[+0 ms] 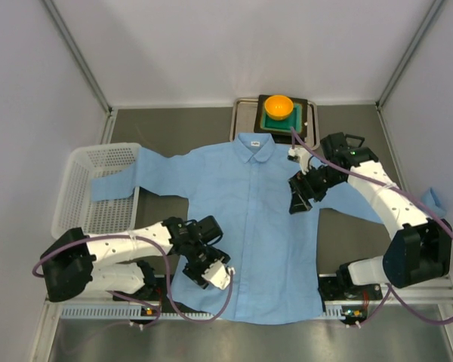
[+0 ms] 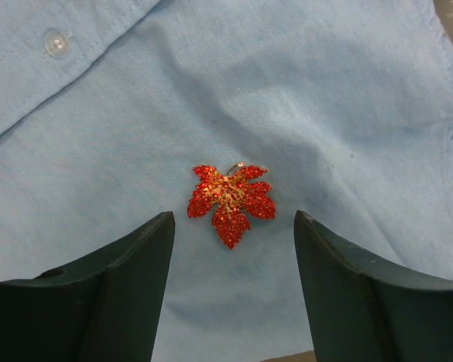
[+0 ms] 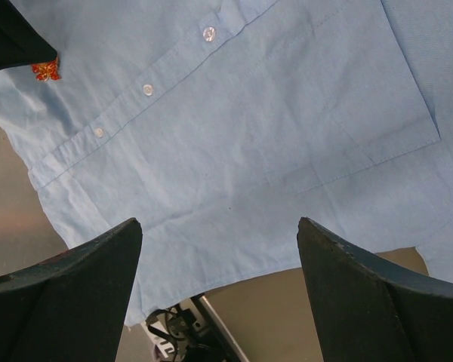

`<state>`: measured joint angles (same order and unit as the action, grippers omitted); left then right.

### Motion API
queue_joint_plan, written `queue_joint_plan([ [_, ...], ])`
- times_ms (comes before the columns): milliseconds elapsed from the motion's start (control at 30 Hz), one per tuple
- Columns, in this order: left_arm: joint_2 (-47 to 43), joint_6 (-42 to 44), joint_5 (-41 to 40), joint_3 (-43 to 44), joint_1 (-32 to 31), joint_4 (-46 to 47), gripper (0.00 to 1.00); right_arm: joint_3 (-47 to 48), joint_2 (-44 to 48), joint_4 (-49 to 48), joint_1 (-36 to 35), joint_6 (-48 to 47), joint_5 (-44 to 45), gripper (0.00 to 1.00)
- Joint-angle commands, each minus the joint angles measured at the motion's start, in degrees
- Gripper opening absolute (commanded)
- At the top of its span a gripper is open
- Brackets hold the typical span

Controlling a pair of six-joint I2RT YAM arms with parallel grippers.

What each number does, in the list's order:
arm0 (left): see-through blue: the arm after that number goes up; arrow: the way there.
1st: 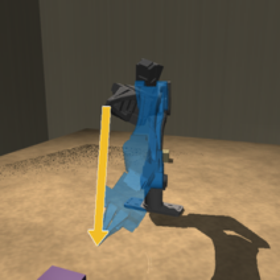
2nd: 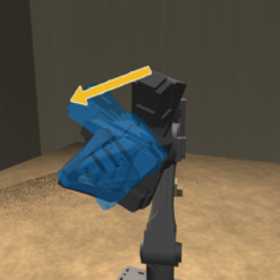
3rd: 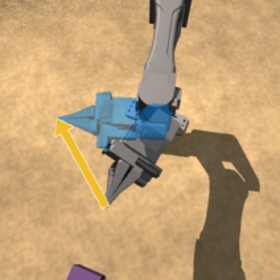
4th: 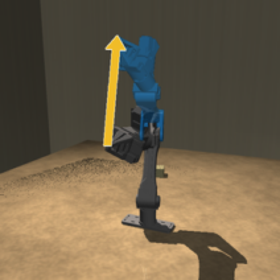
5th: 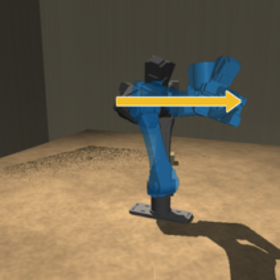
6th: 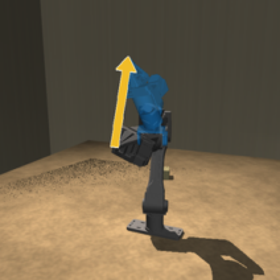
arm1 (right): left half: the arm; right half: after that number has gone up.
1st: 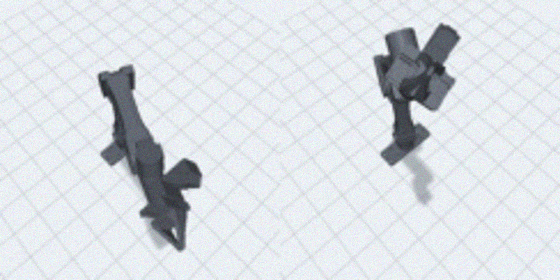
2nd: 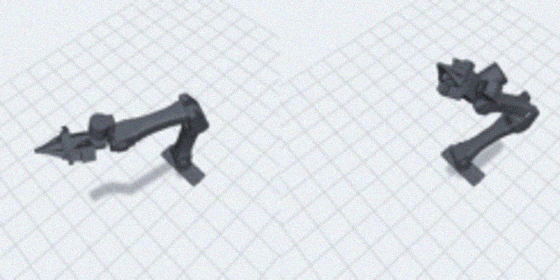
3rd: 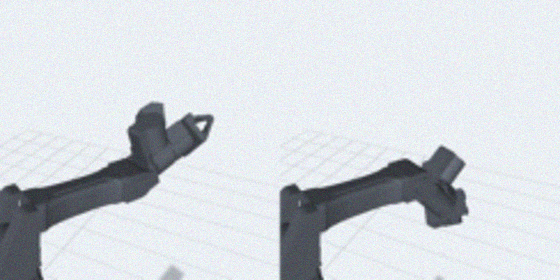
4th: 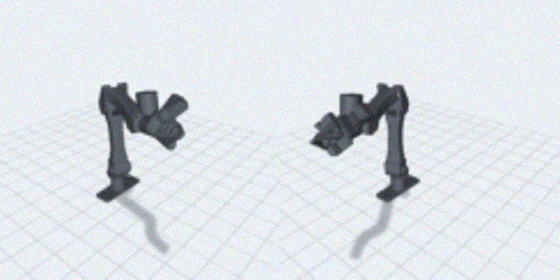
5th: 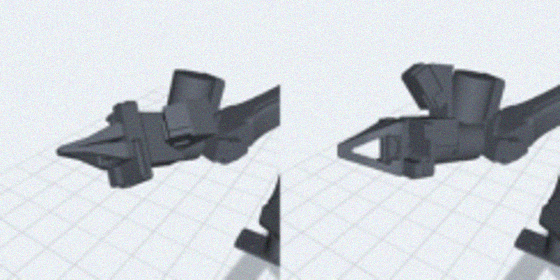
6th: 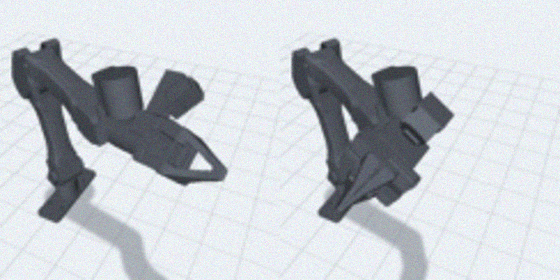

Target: Pin the brooch onto the clothing

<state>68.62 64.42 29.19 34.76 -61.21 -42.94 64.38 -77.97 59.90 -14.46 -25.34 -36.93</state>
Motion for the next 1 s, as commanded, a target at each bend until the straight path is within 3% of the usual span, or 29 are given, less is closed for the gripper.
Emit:
queue_joint_plan([
  [0, 0.2, 0.53, -0.27, -1.36, -0.58, 4.43, 0.7, 1.01, 1.25, 0.13, -0.13, -0.06, 0.1, 0.82],
  [300, 4.33, 1.93, -0.27, -1.89, -0.84, 5.23, 0.69, 1.01, 0.72, 0.31, -0.22, -0.32, 0.1, 0.82],
  [733, 3.72, 3.34, 1.22, 1.62, -0.93, 0.14, 0.43, 1.71, 0.72, 0.57, -0.13, -1.55, 0.54, 0.82],
  [967, 1.78, -1.56, -0.01, 9.61, -0.84, -3.11, 0.4, 5.58, 1.24, 0.75, -0.13, -3.66, 1.59, 0.83],
])
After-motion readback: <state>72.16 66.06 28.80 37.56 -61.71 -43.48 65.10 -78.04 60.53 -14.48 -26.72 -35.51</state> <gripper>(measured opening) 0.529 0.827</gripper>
